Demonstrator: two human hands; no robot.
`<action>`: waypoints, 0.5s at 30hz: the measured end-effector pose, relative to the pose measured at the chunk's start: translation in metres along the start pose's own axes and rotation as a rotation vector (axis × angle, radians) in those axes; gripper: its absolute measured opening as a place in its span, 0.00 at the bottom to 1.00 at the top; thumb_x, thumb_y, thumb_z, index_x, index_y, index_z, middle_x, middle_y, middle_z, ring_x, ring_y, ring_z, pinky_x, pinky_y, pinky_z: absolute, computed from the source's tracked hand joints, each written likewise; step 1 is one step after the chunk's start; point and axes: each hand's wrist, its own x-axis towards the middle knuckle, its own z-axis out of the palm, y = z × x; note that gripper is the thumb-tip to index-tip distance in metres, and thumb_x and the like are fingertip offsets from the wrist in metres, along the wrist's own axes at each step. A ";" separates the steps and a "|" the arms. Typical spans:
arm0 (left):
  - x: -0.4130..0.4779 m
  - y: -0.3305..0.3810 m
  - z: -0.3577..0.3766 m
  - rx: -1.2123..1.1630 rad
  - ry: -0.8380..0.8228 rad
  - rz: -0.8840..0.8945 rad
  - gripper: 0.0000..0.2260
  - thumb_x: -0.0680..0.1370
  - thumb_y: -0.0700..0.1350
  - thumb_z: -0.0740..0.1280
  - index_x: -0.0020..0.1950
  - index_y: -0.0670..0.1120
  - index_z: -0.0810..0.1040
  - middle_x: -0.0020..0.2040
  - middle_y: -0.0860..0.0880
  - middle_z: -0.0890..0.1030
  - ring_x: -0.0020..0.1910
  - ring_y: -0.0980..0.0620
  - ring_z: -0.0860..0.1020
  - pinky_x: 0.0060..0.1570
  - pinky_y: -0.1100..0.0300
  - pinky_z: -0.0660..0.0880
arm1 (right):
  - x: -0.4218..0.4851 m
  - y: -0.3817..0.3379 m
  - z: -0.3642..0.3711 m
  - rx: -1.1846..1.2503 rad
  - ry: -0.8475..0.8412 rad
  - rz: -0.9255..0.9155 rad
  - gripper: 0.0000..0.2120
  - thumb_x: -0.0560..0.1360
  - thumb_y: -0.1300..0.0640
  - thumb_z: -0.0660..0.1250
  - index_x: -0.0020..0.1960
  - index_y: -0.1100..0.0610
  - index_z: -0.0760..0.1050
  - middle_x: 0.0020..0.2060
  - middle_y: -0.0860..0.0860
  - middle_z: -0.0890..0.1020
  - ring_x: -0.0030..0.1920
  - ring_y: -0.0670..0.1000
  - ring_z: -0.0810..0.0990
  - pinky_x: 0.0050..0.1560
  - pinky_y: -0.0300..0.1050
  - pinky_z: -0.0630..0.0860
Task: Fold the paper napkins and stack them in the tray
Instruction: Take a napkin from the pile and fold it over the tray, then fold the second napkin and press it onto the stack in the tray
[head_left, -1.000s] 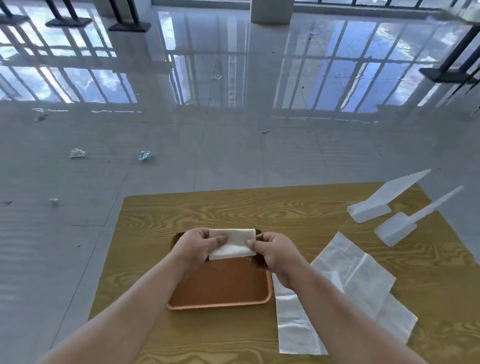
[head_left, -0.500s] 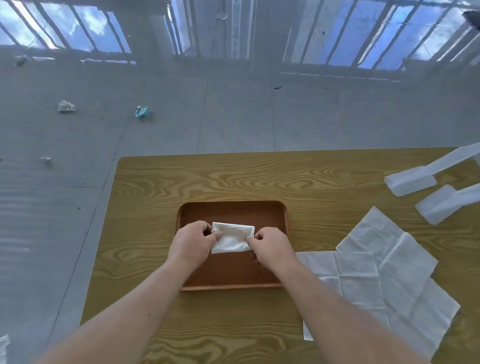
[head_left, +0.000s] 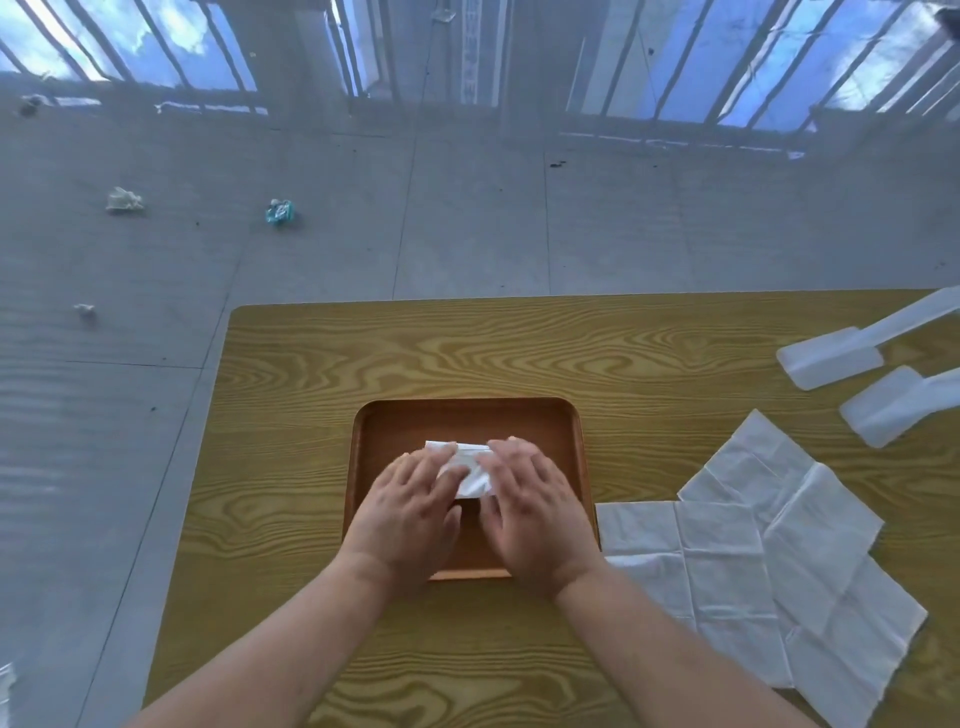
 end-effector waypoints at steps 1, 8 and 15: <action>-0.002 0.001 0.003 0.023 -0.088 0.001 0.26 0.77 0.50 0.73 0.74 0.48 0.76 0.76 0.44 0.77 0.75 0.42 0.74 0.75 0.43 0.69 | -0.004 0.001 0.004 -0.033 -0.129 -0.026 0.25 0.81 0.51 0.59 0.76 0.58 0.71 0.74 0.59 0.76 0.77 0.62 0.70 0.79 0.59 0.64; -0.008 -0.003 0.018 0.033 -0.348 -0.084 0.31 0.84 0.58 0.56 0.86 0.52 0.54 0.87 0.50 0.49 0.86 0.51 0.48 0.80 0.53 0.40 | -0.012 0.018 0.019 -0.169 -0.519 -0.012 0.33 0.86 0.42 0.48 0.86 0.54 0.44 0.85 0.51 0.41 0.84 0.52 0.37 0.78 0.51 0.29; 0.005 0.018 0.000 0.052 -0.306 -0.119 0.30 0.83 0.61 0.57 0.84 0.53 0.59 0.86 0.50 0.56 0.85 0.48 0.54 0.83 0.47 0.48 | -0.017 0.013 -0.007 -0.038 -0.404 0.120 0.30 0.86 0.46 0.52 0.86 0.48 0.49 0.86 0.49 0.48 0.85 0.59 0.41 0.83 0.59 0.39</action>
